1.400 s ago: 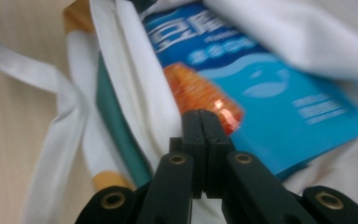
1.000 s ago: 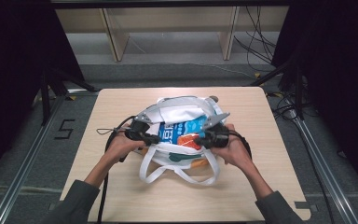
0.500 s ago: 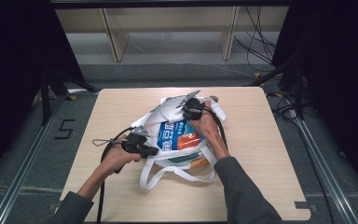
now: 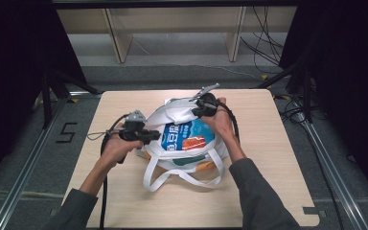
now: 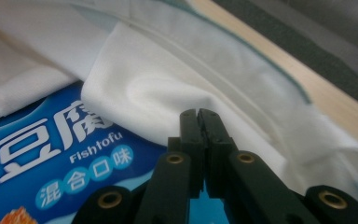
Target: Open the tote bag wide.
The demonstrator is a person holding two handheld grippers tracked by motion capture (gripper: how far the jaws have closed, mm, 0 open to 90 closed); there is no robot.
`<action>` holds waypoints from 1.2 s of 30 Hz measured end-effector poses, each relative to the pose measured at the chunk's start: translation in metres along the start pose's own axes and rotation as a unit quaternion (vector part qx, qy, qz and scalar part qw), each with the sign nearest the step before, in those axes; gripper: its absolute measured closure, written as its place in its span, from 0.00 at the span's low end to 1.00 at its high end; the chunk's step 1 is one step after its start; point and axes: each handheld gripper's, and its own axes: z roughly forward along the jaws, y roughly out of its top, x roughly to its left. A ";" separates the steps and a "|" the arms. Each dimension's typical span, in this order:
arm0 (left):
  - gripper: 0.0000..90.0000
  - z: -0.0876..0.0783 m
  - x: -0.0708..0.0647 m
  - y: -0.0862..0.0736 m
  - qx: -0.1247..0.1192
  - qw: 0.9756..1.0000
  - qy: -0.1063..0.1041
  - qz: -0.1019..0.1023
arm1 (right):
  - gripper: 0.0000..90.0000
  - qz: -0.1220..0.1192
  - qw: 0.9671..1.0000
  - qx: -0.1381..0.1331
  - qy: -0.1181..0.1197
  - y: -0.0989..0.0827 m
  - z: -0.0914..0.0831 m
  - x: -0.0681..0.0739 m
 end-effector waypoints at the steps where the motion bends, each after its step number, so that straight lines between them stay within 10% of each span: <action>1: 0.89 -0.002 0.006 0.003 -0.007 1.000 0.011 -0.008 | 0.99 -0.004 1.000 -0.011 -0.004 -0.001 -0.007 -0.003; 4: 0.89 -0.002 0.017 0.007 -0.026 0.999 0.024 -0.036 | 0.99 0.010 0.999 -0.036 0.004 -0.008 -0.030 -0.013; 8: 0.90 0.004 0.031 0.000 0.009 0.998 0.055 -0.030 | 0.99 0.015 0.999 -0.027 -0.006 -0.019 -0.050 -0.022; 18: 0.94 0.016 0.064 -0.035 0.042 0.992 0.070 -0.094 | 1.00 0.054 0.997 0.038 -0.045 -0.073 -0.029 -0.053; 36: 0.76 -0.013 0.022 -0.009 -0.042 0.997 0.013 -0.063 | 0.97 0.013 0.999 -0.034 -0.018 -0.048 -0.074 -0.022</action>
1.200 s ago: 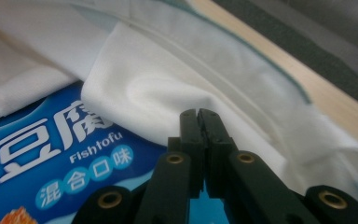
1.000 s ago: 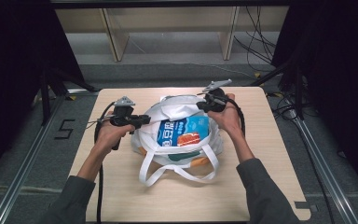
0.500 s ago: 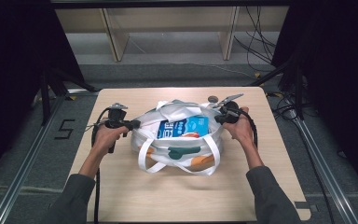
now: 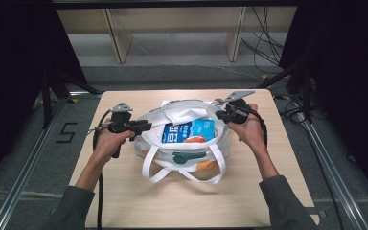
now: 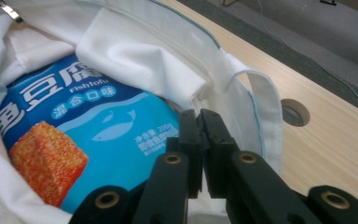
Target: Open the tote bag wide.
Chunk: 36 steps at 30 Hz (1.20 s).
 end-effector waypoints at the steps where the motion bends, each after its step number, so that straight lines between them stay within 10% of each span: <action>1: 0.74 -0.003 -0.003 0.000 0.002 1.000 0.000 -0.006 | 0.97 0.003 1.000 -0.002 0.000 -0.001 -0.002 0.001; 36: 0.41 -0.037 -0.086 -0.028 -0.013 0.998 -0.061 0.032 | 0.64 0.001 0.998 -0.057 0.019 -0.047 -0.052 0.032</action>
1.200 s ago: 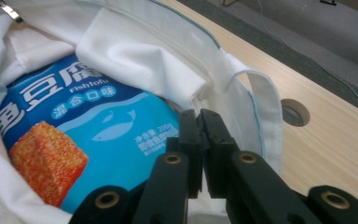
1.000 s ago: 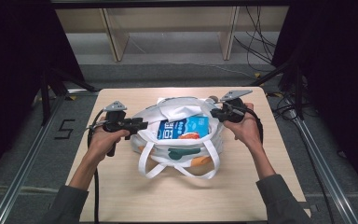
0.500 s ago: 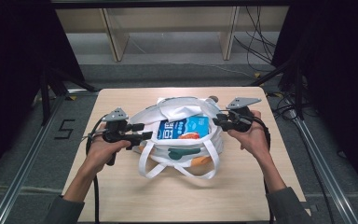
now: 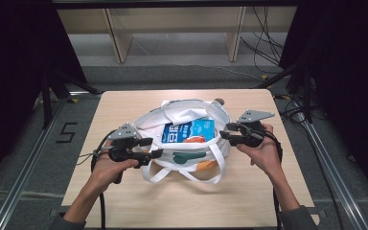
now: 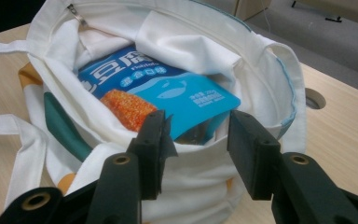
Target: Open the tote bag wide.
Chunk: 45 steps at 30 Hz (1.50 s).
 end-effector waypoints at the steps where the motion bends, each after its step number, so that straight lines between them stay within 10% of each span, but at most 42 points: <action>1: 0.40 0.001 -0.003 -0.002 0.005 1.000 -0.002 0.004 | 0.63 0.006 1.000 0.005 0.003 -0.002 -0.001 0.003; 45: 0.31 -0.010 -0.041 -0.039 0.019 0.999 -0.001 0.031 | 0.38 0.018 1.000 -0.007 0.002 -0.060 -0.037 0.035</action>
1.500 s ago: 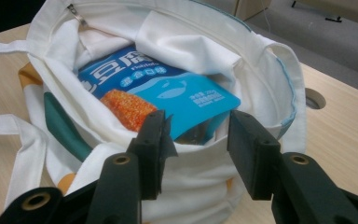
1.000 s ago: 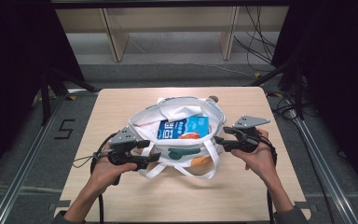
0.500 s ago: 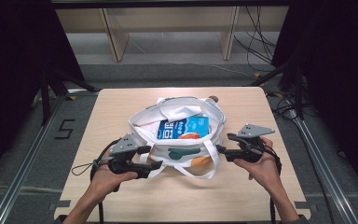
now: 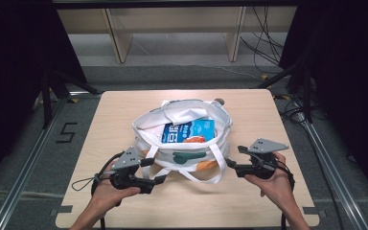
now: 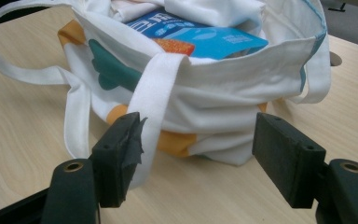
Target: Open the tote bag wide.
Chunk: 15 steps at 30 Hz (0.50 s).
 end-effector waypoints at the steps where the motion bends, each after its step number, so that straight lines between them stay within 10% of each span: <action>1: 0.31 0.000 0.000 -0.002 -0.001 1.000 0.000 -0.003 | 0.38 0.007 1.000 0.004 0.004 -0.001 -0.001 0.002; 4: 0.31 -0.002 -0.001 -0.007 -0.008 1.000 -0.015 -0.024 | 0.38 -0.004 1.000 -0.006 0.004 -0.006 -0.002 0.002; 15: 0.30 -0.005 -0.010 -0.020 -0.004 1.000 0.000 0.003 | 0.37 0.005 1.000 0.000 0.009 -0.026 -0.013 0.013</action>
